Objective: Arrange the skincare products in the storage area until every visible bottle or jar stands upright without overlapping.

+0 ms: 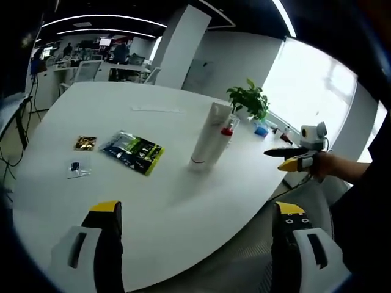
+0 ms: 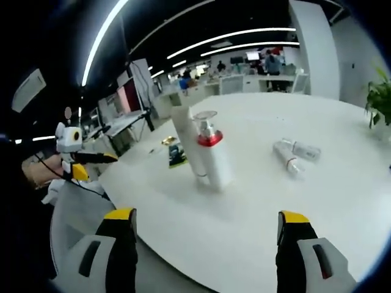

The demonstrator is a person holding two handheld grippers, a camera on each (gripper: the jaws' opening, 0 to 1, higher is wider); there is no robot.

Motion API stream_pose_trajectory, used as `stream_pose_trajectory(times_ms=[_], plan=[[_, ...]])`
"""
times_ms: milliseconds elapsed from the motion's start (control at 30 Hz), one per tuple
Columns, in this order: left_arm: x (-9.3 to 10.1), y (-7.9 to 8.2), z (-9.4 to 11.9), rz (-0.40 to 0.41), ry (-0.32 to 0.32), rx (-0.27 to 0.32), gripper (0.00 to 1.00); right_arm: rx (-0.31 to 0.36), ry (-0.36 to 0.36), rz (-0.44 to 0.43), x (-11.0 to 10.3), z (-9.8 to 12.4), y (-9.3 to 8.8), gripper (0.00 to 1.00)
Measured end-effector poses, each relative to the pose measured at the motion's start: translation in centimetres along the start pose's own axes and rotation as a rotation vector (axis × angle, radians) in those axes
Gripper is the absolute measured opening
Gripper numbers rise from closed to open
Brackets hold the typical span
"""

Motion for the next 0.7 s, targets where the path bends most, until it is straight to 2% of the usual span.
stream_pose_trajectory(times_ms=[167, 367, 467, 700], plan=[[-0.1, -0.1, -0.1, 0.013, -0.002, 0.000, 0.95, -0.004, -0.016, 0.008, 0.8, -0.5, 0.0, 0.99], [-0.5, -0.3, -0.4, 0.035, 0.017, -0.006, 0.96, -0.070, -0.023, 0.048, 2.9, -1.8, 1.2, 0.99], [-0.4, -0.2, -0.4, 0.040, 0.023, -0.002, 0.97, -0.032, -0.033, 0.052, 3.5, -2.0, 2.4, 0.97], [-0.7, -0.3, -0.5, 0.058, 0.035, 0.008, 0.99, -0.075, -0.043, 0.045, 5.1, -4.2, 2.6, 0.95]])
Point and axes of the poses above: the point that each gripper's makers call its tool centre point, and the gripper's own axes: z roughly backward along the fingers, x roughly to its right, y roughly out of its top, the point moved 10 cm from there along z, roughly backward along the fingers, and after that the axes turned 8 degrees about -y, right-handed, at the moved point
